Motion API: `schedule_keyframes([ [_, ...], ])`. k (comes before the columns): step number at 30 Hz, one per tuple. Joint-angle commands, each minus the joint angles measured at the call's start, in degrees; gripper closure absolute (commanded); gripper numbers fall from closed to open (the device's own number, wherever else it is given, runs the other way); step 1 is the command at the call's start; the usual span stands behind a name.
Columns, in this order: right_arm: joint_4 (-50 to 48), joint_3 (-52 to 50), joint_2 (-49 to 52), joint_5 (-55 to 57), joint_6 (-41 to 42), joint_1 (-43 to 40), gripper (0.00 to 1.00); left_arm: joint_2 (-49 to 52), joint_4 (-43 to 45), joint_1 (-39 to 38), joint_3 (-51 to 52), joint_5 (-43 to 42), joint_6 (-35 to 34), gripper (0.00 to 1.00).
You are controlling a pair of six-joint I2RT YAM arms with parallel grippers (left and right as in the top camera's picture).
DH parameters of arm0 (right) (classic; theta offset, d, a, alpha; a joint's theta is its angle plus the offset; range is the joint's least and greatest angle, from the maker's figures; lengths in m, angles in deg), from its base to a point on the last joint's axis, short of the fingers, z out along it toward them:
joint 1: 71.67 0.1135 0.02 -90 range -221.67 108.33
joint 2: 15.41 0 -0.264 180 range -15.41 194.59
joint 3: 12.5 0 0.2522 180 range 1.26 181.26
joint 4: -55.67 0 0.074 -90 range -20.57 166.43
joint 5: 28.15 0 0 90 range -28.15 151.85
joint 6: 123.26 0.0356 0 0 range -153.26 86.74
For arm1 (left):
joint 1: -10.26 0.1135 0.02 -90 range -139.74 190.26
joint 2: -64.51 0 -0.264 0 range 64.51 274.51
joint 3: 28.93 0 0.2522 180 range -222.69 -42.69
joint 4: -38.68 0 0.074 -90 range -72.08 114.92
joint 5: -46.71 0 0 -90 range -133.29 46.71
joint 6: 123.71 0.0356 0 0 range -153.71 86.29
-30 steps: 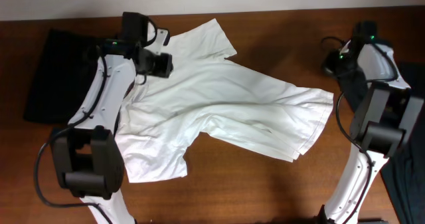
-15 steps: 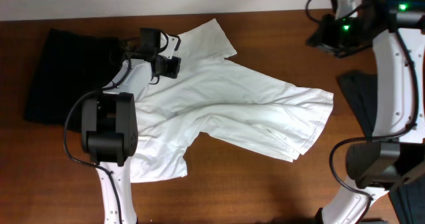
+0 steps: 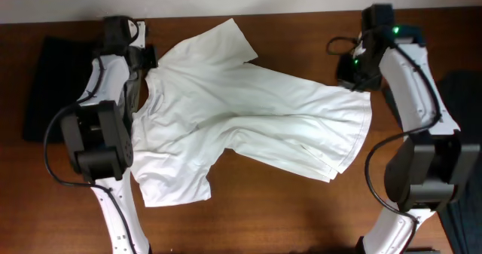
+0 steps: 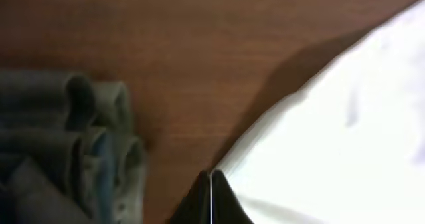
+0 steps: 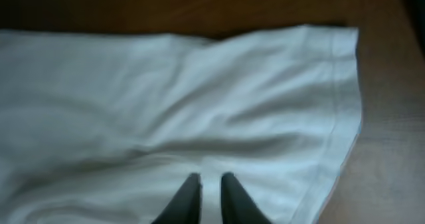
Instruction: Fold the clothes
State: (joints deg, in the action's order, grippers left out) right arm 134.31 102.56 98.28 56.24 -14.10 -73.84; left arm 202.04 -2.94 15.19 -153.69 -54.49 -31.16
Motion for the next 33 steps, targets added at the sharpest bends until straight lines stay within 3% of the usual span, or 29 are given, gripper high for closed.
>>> schedule_keyframes([
  [1, -4.5, -6.7, 0.3, 3.3, 2.4, -2.8, 0.71, 0.5, -5.9, -3.0, -5.9, -4.7, 2.3, 0.89],
  [5, -12.9, -14.8, 0.3, 3.3, 3.6, -7.1, 0.66, 0.5, -9.8, -5.9, -5.9, -6.2, 5.6, 0.86],
  [8, -21.1, -23.3, 0.3, 0.4, 4.1, -9.6, 0.87, 0.0, -13.6, -8.7, -7.4, -6.2, 6.4, 0.86],
  [11, -27.7, -27.8, 0.5, -0.2, 4.1, -9.5, 0.9, -1.6, -18.5, -9.8, -10.4, -6.2, 6.4, 0.86],
  [16, -39.8, -28.2, 9.7, -1.4, 6.9, -9.5, 0.93, -12.1, -28.9, -11.5, -14.6, -6.1, 6.4, 0.82],
  [19, -40.8, -23.3, 14.5, -3.0, 6.9, -9.6, 0.94, -17.5, -32.2, -11.7, -14.6, -5.9, 6.4, 0.8],
  [24, -33.6, -7.3, 15.2, -3.0, 6.6, -11.6, 0.94, -23.7, -35.8, -11.7, -14.6, -3.4, 6.4, 0.75],
  [28, -14.4, 16.9, 14.5, -7.8, -2.1, -15.1, 0.94, -24.4, -40.4, -11.7, -14.6, -2.3, 6.4, 0.69],
  [33, 12.4, 40.9, 12.9, -12.2, -7.0, -15.6, 0.68, -25.3, -46.8, -11.7, -14.6, 1.7, 6.4, 0.67],
])
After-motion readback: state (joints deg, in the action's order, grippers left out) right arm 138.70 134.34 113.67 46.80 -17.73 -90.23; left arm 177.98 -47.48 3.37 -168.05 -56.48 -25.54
